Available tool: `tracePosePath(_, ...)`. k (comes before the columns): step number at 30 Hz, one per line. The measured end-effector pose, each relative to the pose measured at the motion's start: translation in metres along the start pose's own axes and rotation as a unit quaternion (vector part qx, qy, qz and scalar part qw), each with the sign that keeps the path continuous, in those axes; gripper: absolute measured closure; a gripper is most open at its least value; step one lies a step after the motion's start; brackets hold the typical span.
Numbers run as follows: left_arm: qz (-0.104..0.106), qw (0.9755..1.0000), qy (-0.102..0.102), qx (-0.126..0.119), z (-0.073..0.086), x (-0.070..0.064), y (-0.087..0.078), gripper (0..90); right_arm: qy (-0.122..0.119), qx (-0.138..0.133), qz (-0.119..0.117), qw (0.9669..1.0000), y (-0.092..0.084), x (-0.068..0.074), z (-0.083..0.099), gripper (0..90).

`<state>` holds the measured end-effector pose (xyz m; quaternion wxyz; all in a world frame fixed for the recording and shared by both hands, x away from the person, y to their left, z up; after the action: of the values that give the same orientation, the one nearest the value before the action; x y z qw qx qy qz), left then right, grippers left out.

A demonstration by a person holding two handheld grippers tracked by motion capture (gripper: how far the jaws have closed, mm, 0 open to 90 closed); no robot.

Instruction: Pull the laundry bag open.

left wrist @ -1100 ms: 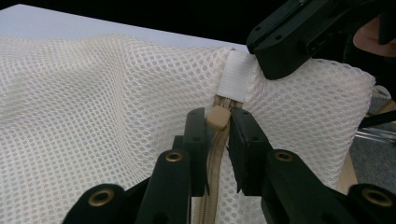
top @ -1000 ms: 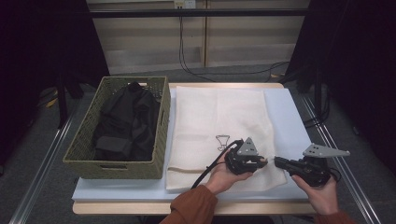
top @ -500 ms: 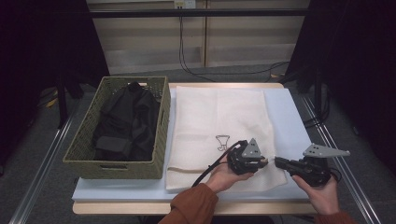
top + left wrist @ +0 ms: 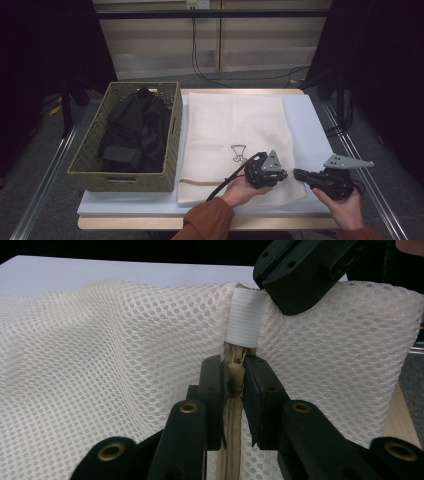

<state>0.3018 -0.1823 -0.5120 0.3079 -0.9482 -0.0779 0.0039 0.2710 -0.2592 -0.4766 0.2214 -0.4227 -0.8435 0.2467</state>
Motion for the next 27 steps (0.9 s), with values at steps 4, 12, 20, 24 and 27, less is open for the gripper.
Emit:
tracePosePath(4, 0.006, 1.0, -0.006, -0.001, 0.003, 0.001, 0.004, 73.6, 0.002, 0.0, -0.002, 1.0, -0.001, 0.0, -0.001, 87.3)
tracePosePath(12, 0.007, 1.0, -0.001, 0.0, 0.003, -0.002, 0.009, 78.0, -0.001, 0.002, -0.003, 1.0, 0.001, 0.001, 0.0, 87.4)
tracePosePath(20, 0.007, 0.9999, -0.009, 0.004, 0.007, -0.005, 0.006, 81.9, 0.016, 0.002, -0.015, 0.9998, 0.0, 0.0, 0.004, 76.7)
tracePosePath(24, 0.007, 0.9999, -0.014, -0.001, 0.009, -0.005, 0.005, 81.9, 0.037, 0.001, 0.001, 0.9993, 0.003, -0.005, 0.006, 61.2)
tracePosePath(27, 0.011, 0.9998, -0.018, -0.006, 0.007, -0.008, 0.003, 81.9, 0.054, 0.01, -0.004, 0.9985, 0.007, -0.006, 0.011, 53.4)
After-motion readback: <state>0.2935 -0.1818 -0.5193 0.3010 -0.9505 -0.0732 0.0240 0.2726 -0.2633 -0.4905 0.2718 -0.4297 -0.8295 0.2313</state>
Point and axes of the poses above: each handheld gripper's, and its own axes: y roughly forward along the jaws, z roughly out of its underside, x roughly to its left, the point moved 10 cm from there along y, roughly forward along the jaws, and after that the axes turned 3 degrees about x, right-handed, at the moved point
